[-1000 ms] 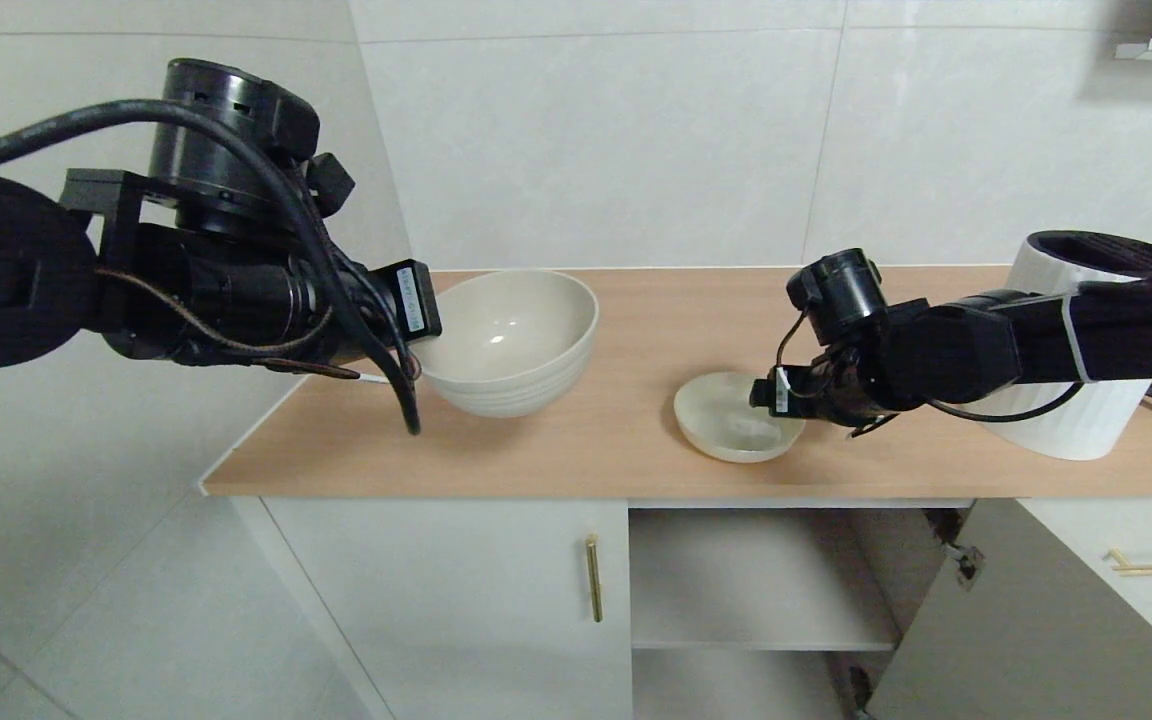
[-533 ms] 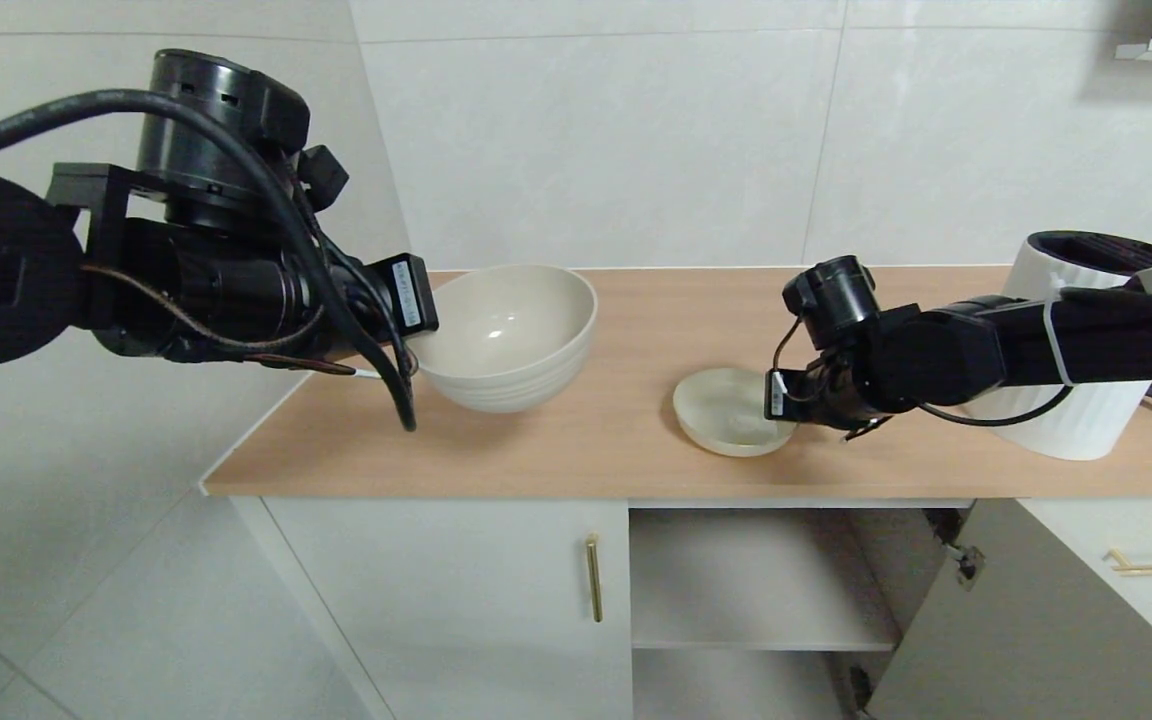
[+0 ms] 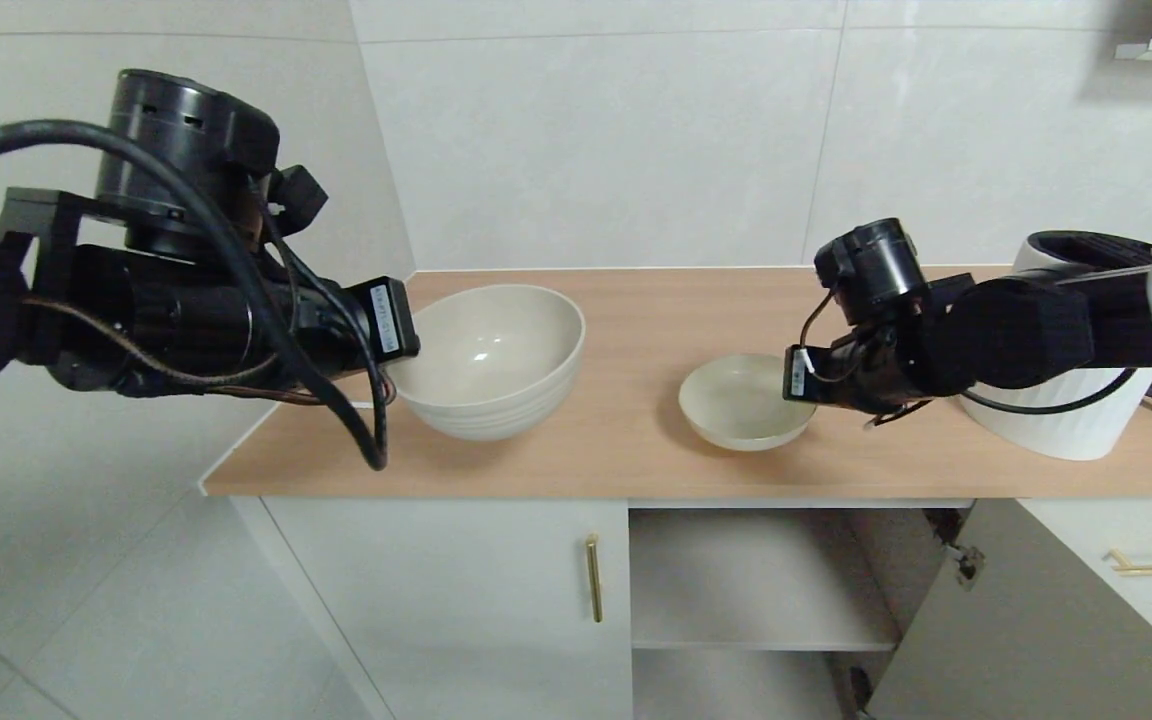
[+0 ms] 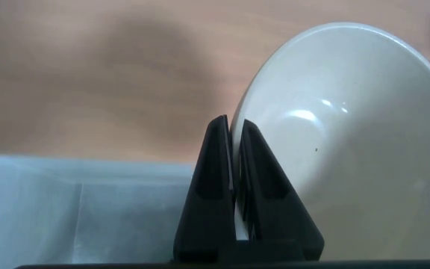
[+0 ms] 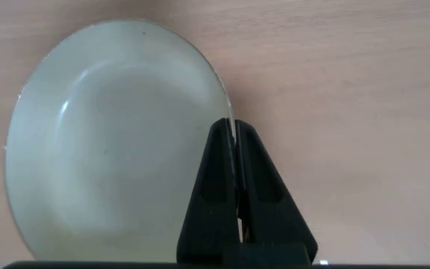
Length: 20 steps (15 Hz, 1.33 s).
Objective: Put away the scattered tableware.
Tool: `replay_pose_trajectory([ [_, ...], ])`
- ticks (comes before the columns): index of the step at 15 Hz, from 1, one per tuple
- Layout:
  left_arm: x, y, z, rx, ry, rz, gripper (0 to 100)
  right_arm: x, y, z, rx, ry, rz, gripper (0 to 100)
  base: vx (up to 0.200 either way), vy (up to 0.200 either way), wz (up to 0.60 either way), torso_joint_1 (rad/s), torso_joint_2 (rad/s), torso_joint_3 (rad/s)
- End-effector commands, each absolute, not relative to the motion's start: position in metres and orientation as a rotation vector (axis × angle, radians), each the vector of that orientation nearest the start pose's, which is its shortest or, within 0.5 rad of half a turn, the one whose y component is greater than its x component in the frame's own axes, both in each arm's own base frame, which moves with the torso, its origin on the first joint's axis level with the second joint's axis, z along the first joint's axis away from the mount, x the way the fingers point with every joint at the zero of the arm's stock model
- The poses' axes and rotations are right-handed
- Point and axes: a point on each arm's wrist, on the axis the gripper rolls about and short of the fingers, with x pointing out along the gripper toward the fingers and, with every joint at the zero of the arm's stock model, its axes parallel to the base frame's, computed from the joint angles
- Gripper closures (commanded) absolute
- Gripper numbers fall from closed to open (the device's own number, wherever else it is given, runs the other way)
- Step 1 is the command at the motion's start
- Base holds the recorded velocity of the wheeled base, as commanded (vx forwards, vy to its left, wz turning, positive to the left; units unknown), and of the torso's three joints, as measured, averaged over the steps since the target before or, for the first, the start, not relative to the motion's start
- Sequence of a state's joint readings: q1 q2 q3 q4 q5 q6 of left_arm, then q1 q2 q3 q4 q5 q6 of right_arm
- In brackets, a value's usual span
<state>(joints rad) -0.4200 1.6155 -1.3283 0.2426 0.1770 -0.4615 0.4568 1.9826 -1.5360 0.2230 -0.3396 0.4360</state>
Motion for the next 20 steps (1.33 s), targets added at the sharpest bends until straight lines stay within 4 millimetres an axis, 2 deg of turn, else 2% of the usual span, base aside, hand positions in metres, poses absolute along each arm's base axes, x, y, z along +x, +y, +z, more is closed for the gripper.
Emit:
replay_pose_trajectory([
  [1,0.249,-0.107,0.274,-0.308,0.517,-0.122,100,0.303,0.162,0.249,0.214,0.541,0.034,100,0.000,0.000,0.00,0.000,0.00,0.000],
  [2,0.247,-0.106,0.270,-0.313,0.507,-0.125,100,0.286,0.165,0.258,0.219,0.522,0.065,100,0.000,0.000,0.00,0.000,0.00,0.000],
  [4,0.236,-0.101,0.260,-0.316,0.497,-0.126,100,0.249,0.165,0.264,0.212,0.516,0.107,100,0.000,0.000,0.00,0.000,0.00,0.000],
  [9,0.208,-0.097,0.243,-0.305,0.548,-0.143,100,0.216,0.147,0.255,0.182,0.534,0.085,100,0.000,0.000,0.00,0.000,0.00,0.000],
  [12,0.201,-0.096,0.235,-0.307,0.573,-0.145,100,0.189,0.144,0.247,0.147,0.549,0.119,100,0.000,0.000,0.00,0.000,0.00,0.000],
  [16,0.205,-0.100,0.226,-0.293,0.607,-0.142,100,0.184,0.145,0.237,0.145,0.582,0.118,100,-0.150,0.000,0.00,0.003,0.00,0.002],
  [20,0.208,-0.102,0.222,-0.285,0.625,-0.139,100,0.184,0.145,0.231,0.133,0.598,0.114,100,0.000,0.000,0.00,0.000,0.00,0.000],
])
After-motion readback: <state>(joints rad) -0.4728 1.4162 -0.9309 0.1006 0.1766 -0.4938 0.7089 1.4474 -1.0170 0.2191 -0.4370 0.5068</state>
